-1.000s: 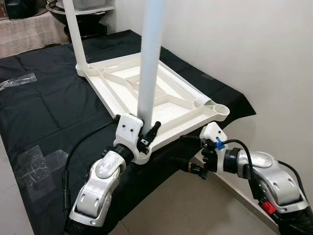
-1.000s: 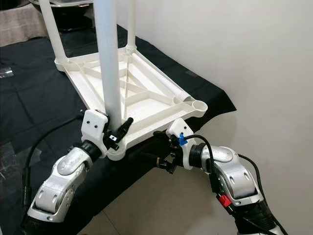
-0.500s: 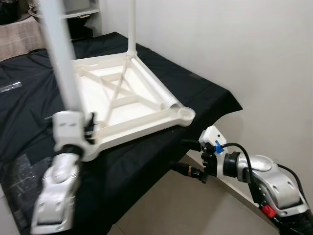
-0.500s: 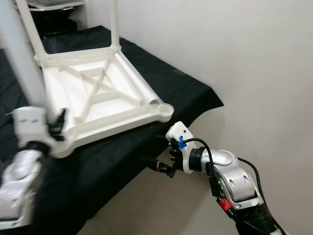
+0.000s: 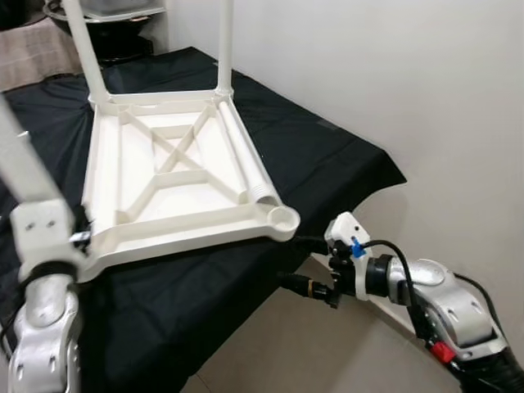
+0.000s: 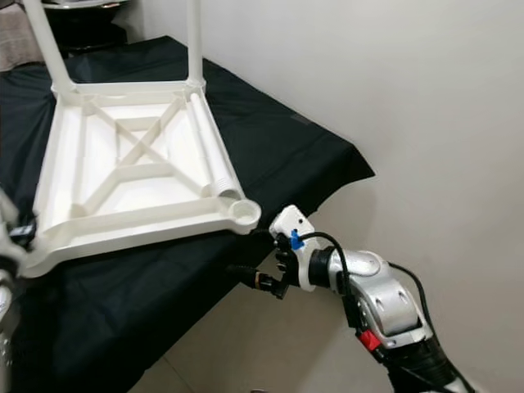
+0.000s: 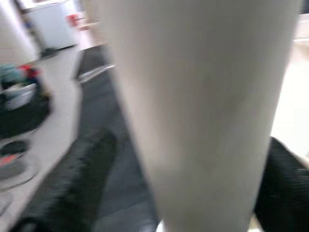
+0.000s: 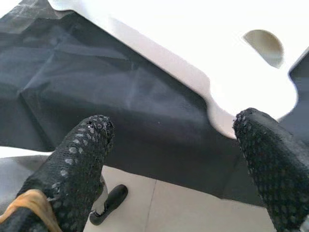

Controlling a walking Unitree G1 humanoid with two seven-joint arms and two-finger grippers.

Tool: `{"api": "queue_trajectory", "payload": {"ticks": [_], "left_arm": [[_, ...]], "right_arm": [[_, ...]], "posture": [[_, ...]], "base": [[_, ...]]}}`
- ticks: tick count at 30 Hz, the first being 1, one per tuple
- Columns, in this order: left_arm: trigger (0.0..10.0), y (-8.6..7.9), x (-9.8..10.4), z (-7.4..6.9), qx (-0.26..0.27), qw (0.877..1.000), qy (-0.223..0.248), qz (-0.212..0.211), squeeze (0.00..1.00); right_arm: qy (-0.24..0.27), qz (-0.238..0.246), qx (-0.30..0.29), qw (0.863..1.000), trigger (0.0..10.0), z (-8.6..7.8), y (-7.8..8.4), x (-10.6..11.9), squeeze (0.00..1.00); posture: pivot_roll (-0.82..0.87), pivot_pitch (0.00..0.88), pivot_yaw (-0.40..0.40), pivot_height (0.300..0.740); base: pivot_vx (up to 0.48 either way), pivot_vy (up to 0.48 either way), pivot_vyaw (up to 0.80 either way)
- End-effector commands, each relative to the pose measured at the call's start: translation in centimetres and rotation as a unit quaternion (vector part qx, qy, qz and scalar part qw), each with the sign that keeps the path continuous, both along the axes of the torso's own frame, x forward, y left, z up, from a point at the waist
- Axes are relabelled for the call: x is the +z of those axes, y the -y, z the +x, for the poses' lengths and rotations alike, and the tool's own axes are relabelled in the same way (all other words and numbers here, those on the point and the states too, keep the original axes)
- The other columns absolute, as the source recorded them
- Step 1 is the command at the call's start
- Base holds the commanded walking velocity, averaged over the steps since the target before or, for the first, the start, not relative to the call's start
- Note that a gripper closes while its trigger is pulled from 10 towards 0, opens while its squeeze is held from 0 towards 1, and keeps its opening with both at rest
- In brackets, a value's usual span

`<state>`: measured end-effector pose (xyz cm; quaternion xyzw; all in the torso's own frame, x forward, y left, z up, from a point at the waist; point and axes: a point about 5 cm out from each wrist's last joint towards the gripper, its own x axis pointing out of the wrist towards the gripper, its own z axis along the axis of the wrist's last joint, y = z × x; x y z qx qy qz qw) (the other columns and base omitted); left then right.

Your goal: Building children table

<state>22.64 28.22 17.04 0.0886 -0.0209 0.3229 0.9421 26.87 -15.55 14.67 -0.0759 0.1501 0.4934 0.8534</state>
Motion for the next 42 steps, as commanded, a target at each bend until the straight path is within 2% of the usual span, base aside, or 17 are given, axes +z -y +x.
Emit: {"api": "queue_trajectory", "payload": {"ticks": [1, 5, 7, 11, 12, 14, 16, 18, 23, 25, 27, 28, 29, 30, 34, 37, 42], "left_arm": [[10.0, -1.3, -0.7, -1.0, 0.048, 0.999, -0.024, -0.001, 1.00], [10.0, -1.7, -0.7, -1.5, 0.062, 0.998, -0.024, 0.001, 1.00], [10.0, -1.5, -1.0, -2.5, 0.058, 0.998, -0.033, -0.003, 1.00], [10.0, 1.6, -3.4, -3.8, -0.029, 0.996, -0.056, -0.057, 1.00], [10.0, 1.6, -3.4, -3.8, -0.029, 0.996, -0.056, -0.057, 1.00], [10.0, 4.6, -5.1, -5.1, -0.092, 0.987, -0.085, -0.098, 1.00], [10.0, 4.6, -5.1, -5.1, -0.092, 0.987, -0.085, -0.098, 1.00], [10.0, 7.2, -5.7, -6.2, -0.165, 0.975, -0.096, -0.114, 1.00], [10.0, 8.8, -5.2, -6.2, -0.229, 0.964, -0.084, -0.109, 1.00], [10.0, 10.8, -4.2, -5.0, -0.313, 0.945, -0.061, -0.071, 1.00], [10.0, 10.8, -4.2, -5.0, -0.313, 0.945, -0.061, -0.071, 1.00], [10.0, 11.6, -3.8, -4.3, -0.343, 0.937, -0.049, -0.047, 0.45], [10.0, 11.6, -3.8, -4.3, -0.343, 0.937, -0.049, -0.047, 0.45], [10.0, 12.1, -3.5, -3.6, -0.356, 0.933, -0.037, -0.033, 0.00], [10.0, 13.0, -3.4, -1.7, -0.372, 0.927, -0.017, -0.038, 0.00], [10.0, 13.2, -3.6, -1.3, -0.378, 0.925, -0.015, -0.044, 0.00], [10.0, 15.0, -5.8, -0.7, -0.430, 0.898, -0.051, -0.073, 0.00]], "right_arm": [[-0.006, 0.005, 0.004, 1.000, 10.0, -0.2, -0.4, -0.1, 0.00], [-0.005, 0.014, -0.001, 1.000, 10.0, -0.1, -0.6, -0.1, 0.00], [0.001, 0.025, -0.020, 1.000, 10.0, 0.4, -0.7, -0.1, 0.00], [0.016, 0.033, -0.058, 0.998, 10.0, 1.2, -0.6, -0.1, 0.00], [0.016, 0.033, -0.058, 0.998, 10.0, 1.2, -0.6, -0.1, 0.00], [0.021, 0.043, -0.097, 0.994, 10.0, 1.8, -0.3, 0.0, 0.00], [0.021, 0.043, -0.097, 0.994, 10.0, 1.8, -0.3, 0.0, 0.00], [0.021, 0.049, -0.109, 0.993, 10.0, 1.8, -0.4, -0.2, 0.00], [0.019, 0.053, -0.107, 0.993, 10.0, 1.5, -0.6, -0.5, 0.00], [0.017, 0.067, -0.118, 0.991, 10.0, 1.5, -1.2, -1.0, 0.00], [0.017, 0.067, -0.118, 0.991, 10.0, 1.5, -1.2, -1.0, 0.00], [0.022, 0.077, -0.134, 0.988, 10.0, 1.5, -1.6, -1.3, 0.00], [0.022, 0.077, -0.134, 0.988, 10.0, 1.5, -1.6, -1.3, 0.00], [0.025, 0.089, -0.153, 0.984, 10.0, 1.6, -2.0, -1.6, 0.00], [0.033, 0.094, -0.193, 0.976, 10.0, 1.5, -2.9, -2.9, 0.00], [0.034, 0.094, -0.196, 0.976, 10.0, 1.5, -3.1, -3.2, 0.00], [0.030, 0.104, -0.207, 0.972, 10.0, 1.5, -3.5, -3.6, 0.00]], "posture": [[-0.04, 0.068, -0.128, 0.740], [-0.04, 0.067, -0.129, 0.740], [-0.03, 0.069, -0.124, 0.740], [-0.03, 0.069, -0.124, 0.740], [-0.03, 0.069, -0.124, 0.740], [-0.02, 0.071, -0.112, 0.740], [-0.02, 0.071, -0.112, 0.740], [-0.02, 0.071, -0.112, 0.740], [-0.02, 0.062, -0.116, 0.740], [-0.05, 0.048, -0.127, 0.740], [-0.05, 0.048, -0.127, 0.740], [-0.06, 0.047, -0.121, 0.740], [-0.06, 0.047, -0.121, 0.740], [-0.08, 0.040, -0.110, 0.740], [-0.09, 0.012, -0.091, 0.740], [-0.10, 0.011, -0.085, 0.740], [-0.12, 0.000, -0.048, 0.740]], "base": [[0.000, 0.000, 0.00], [0.000, 0.000, 0.00], [0.000, 0.000, 0.00], [0.000, 0.000, 0.00], [0.000, 0.000, 0.00], [0.000, 0.000, 0.00], [0.000, 0.000, 0.00], [0.000, 0.000, 0.00], [0.000, 0.000, 0.00], [0.000, 0.000, 0.00], [0.000, 0.000, 0.00], [0.000, 0.000, 0.00], [0.000, 0.000, 0.00], [0.000, 0.000, 0.00], [0.000, 0.000, 0.00], [0.000, 0.000, 0.00], [0.000, 0.000, 0.00]]}}
